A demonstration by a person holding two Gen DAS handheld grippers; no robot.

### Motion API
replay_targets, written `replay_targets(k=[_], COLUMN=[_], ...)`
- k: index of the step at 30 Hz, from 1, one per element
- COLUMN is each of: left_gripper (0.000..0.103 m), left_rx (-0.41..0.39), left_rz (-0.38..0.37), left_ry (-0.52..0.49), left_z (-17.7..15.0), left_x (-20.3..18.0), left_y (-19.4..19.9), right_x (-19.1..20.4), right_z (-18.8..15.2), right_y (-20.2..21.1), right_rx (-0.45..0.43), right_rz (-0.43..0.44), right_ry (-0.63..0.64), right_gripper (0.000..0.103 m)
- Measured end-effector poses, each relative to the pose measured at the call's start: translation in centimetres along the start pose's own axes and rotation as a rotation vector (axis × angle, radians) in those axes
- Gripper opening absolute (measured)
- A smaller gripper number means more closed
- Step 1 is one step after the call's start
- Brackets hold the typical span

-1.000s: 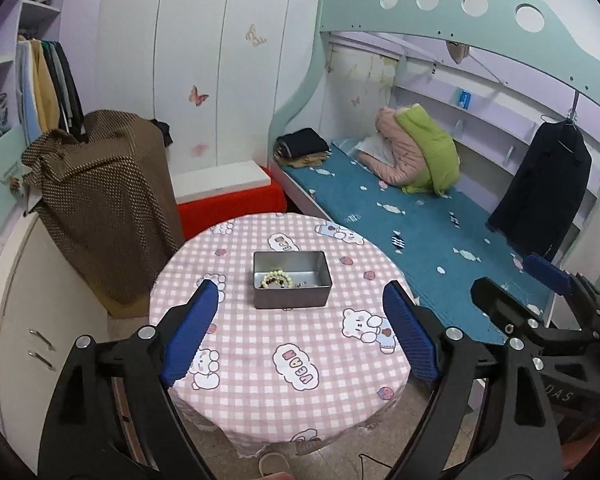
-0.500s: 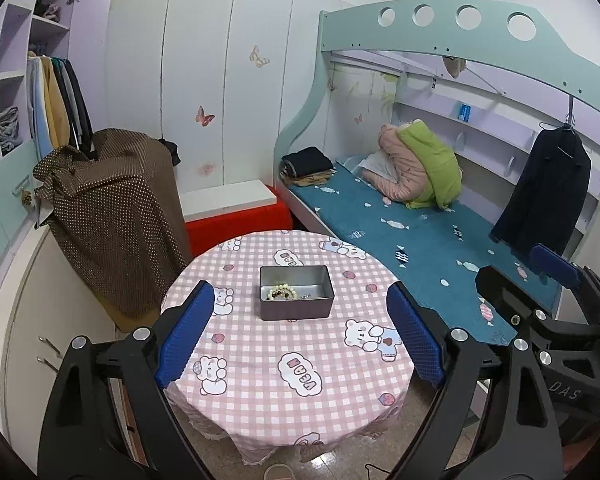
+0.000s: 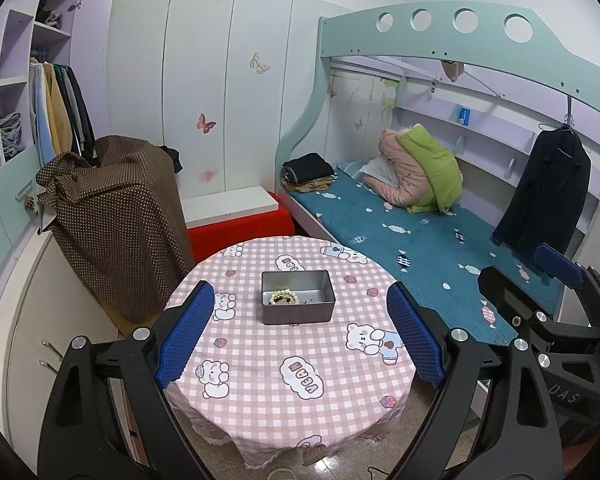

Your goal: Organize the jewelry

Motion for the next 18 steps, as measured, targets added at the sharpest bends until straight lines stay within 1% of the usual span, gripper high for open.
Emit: replay_targets(k=[4,8,13,18], left_gripper=[0.089,0.089,0.089,0.089], left_rx=[0.001,-0.007,0.007,0.000], left_rz=[-0.009,0.002,-0.004,0.007], left_ry=[-0.001,-0.011,0.004,0.008], left_z=[-0.04,-0.01,-0.11,0.00], left_x=[-0.03,-0.08,-0.04,0.27], left_y=[-0.11,-0.16,-0.30,-0.22], right_x=[0.02,-0.11,-0.09,-0.06], right_z=[-0.08,0.06,0.02,0.04], right_y=[0.21,0.24,0.31,0.11], right_rx=[-0.007,-0.011,-0.019,-0.015], right_rz=[-0.008,-0.011,-0.010,0.000], right_ry=[-0.002,-0.004,-0.005,0.004], right_gripper=[0.095,0.095,0.095,0.095])
Point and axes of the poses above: each gripper's, at about its wrist camera, not at the fingertips, and y roughly against the way its jaws point, x to its left, z to its top, the point moved 8 cm from there along -y, roughly the way its jaws point, and after that the axes turned 11 degrees about z, right-handed, at the moved point
